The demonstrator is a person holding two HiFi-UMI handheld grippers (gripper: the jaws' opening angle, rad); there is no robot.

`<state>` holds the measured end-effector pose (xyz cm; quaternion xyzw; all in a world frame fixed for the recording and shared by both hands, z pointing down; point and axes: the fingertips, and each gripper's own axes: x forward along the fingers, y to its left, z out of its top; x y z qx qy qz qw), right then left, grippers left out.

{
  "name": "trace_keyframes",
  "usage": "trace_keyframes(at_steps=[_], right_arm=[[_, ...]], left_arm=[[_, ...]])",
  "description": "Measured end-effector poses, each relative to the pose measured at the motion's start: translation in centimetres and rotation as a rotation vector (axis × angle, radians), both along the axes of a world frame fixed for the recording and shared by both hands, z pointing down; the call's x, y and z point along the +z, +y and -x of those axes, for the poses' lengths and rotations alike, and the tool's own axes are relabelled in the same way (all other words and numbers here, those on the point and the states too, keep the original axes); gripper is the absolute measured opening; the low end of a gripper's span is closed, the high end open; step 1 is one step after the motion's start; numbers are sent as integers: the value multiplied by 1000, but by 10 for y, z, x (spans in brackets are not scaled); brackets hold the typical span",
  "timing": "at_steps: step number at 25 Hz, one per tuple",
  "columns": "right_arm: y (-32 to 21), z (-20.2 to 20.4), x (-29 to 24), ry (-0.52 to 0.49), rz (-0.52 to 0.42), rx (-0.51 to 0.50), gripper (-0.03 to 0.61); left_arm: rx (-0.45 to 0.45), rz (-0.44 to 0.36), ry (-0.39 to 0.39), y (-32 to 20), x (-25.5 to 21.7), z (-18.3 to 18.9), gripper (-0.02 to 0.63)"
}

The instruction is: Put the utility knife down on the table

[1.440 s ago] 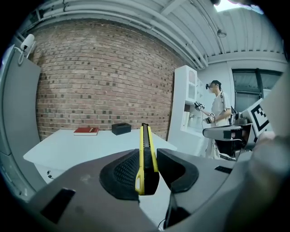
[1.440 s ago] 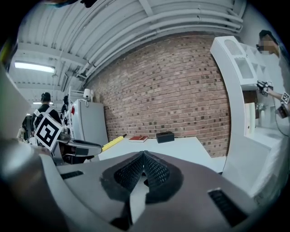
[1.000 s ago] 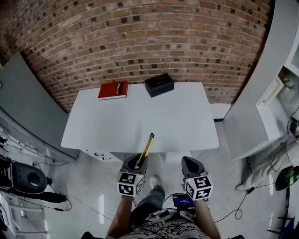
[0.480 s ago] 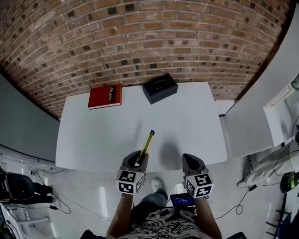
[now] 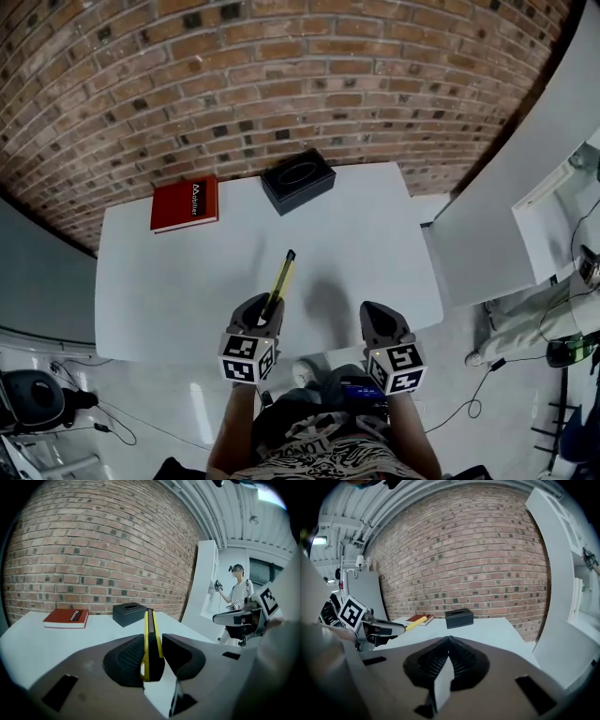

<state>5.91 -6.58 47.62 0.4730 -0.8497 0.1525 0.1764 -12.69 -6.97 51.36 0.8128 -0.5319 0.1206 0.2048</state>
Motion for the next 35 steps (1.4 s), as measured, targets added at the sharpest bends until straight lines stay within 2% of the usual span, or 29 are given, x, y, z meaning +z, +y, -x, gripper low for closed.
trace_keyframes(at_steps=[7, 17, 28, 35], right_arm=[[-13, -20, -22, -21, -69, 59, 0], [-29, -8, -16, -14, -52, 0, 0], [-37, -16, 15, -10, 16, -22, 0], [-41, -16, 38, 47, 55, -66, 0]], left_arm=[[39, -29, -11, -10, -13, -18, 124], [12, -49, -20, -25, -28, -16, 124], [-1, 36, -27, -26, 4, -21, 124], [-5, 92, -24, -25, 32, -26, 124]])
